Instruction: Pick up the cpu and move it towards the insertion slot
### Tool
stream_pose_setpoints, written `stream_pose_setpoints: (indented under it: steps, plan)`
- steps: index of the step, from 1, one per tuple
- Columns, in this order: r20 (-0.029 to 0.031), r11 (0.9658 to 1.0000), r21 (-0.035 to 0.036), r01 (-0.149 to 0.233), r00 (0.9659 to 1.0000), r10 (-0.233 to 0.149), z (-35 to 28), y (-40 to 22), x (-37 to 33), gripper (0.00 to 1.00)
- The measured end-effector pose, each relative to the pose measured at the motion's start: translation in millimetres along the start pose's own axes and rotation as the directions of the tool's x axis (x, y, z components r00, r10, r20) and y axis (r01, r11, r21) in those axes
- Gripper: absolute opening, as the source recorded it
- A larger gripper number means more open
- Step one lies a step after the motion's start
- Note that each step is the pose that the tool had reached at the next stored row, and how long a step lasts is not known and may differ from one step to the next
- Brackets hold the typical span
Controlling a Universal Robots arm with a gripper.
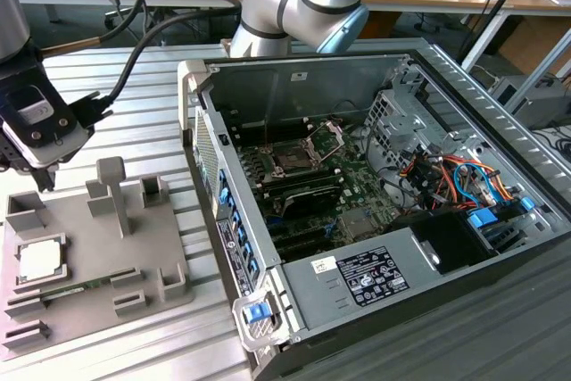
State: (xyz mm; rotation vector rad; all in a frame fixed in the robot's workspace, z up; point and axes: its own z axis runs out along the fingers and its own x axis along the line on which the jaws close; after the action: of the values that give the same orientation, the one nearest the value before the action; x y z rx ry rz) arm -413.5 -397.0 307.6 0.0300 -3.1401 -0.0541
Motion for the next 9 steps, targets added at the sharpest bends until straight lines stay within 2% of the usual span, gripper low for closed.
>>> stream_pose_setpoints:
  steps: [9]
  plan:
    - [0.0,1.0,-0.0001,0.0,1.0,0.0,1.8,-0.2,1.4,0.11]
